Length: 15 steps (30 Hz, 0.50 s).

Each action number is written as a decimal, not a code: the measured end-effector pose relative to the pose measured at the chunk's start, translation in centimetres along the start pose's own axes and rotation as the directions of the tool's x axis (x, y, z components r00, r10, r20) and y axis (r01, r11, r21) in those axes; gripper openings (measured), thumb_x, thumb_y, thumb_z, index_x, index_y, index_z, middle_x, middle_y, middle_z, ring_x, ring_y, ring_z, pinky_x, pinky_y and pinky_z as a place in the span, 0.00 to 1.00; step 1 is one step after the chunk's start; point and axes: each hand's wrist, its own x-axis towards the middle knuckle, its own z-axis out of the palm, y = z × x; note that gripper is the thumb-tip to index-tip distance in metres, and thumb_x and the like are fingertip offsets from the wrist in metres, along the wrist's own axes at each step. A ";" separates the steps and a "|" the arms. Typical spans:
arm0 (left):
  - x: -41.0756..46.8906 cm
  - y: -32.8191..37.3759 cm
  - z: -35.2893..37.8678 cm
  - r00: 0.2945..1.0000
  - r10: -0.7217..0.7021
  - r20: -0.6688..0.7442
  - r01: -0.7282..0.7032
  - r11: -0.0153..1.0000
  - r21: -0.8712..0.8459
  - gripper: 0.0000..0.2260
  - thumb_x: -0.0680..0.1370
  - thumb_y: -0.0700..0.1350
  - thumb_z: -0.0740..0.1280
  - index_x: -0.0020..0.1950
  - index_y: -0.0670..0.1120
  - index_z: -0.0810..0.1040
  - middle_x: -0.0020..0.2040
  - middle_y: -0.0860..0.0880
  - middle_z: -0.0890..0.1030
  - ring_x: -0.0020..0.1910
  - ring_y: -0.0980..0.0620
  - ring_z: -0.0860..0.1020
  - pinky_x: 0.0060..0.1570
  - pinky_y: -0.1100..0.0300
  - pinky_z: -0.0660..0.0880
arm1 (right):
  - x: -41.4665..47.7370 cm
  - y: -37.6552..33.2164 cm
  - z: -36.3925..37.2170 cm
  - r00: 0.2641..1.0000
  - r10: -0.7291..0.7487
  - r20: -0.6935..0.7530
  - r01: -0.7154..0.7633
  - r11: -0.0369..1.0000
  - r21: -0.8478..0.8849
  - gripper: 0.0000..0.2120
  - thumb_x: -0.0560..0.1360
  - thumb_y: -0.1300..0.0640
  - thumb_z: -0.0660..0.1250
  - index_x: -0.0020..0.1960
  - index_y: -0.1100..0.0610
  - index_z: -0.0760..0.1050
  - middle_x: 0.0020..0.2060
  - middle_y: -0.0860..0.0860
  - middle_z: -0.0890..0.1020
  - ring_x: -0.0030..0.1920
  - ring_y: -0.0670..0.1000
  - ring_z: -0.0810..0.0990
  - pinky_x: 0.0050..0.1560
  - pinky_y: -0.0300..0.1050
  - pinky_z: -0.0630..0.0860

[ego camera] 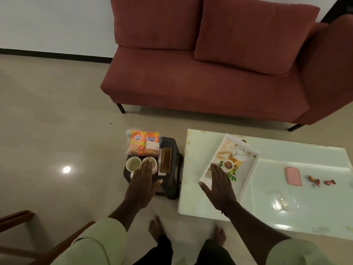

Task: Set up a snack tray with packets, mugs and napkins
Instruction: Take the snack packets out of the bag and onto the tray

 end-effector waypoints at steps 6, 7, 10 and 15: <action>2.2 -5.8 -2.4 0.972 -0.225 0.063 0.233 0.939 -0.254 0.17 0.82 0.55 0.59 0.62 0.46 0.75 0.57 0.44 0.82 0.54 0.45 0.81 0.51 0.51 0.78 | 3.3 -6.8 1.6 0.997 0.039 0.060 -0.044 0.995 0.091 0.40 0.77 0.30 0.50 0.80 0.54 0.51 0.78 0.53 0.61 0.78 0.56 0.60 0.77 0.55 0.54; 2.9 -6.5 -2.8 0.961 -0.259 0.099 0.277 0.899 -0.340 0.16 0.82 0.54 0.58 0.61 0.46 0.77 0.56 0.44 0.82 0.54 0.45 0.80 0.51 0.53 0.77 | 4.0 -7.7 1.7 0.996 0.040 0.074 -0.048 0.993 0.105 0.40 0.77 0.30 0.49 0.80 0.54 0.52 0.78 0.53 0.63 0.77 0.56 0.61 0.77 0.55 0.54; 5.4 -8.6 -4.0 0.922 -0.342 0.180 0.382 0.739 -0.555 0.16 0.82 0.53 0.58 0.54 0.45 0.81 0.49 0.45 0.83 0.50 0.45 0.81 0.43 0.61 0.74 | 6.7 -10.3 1.4 0.994 0.056 0.093 -0.070 0.985 0.157 0.35 0.79 0.33 0.51 0.77 0.54 0.60 0.72 0.53 0.72 0.72 0.56 0.69 0.76 0.57 0.59; 11.7 -11.7 -4.4 0.887 -0.419 0.196 0.412 0.524 -0.745 0.17 0.82 0.51 0.61 0.48 0.40 0.82 0.40 0.43 0.85 0.39 0.45 0.83 0.48 0.49 0.79 | 13.4 -13.4 3.0 0.977 0.163 0.137 -0.209 0.857 0.471 0.23 0.83 0.41 0.53 0.60 0.56 0.79 0.58 0.55 0.83 0.61 0.57 0.79 0.69 0.55 0.67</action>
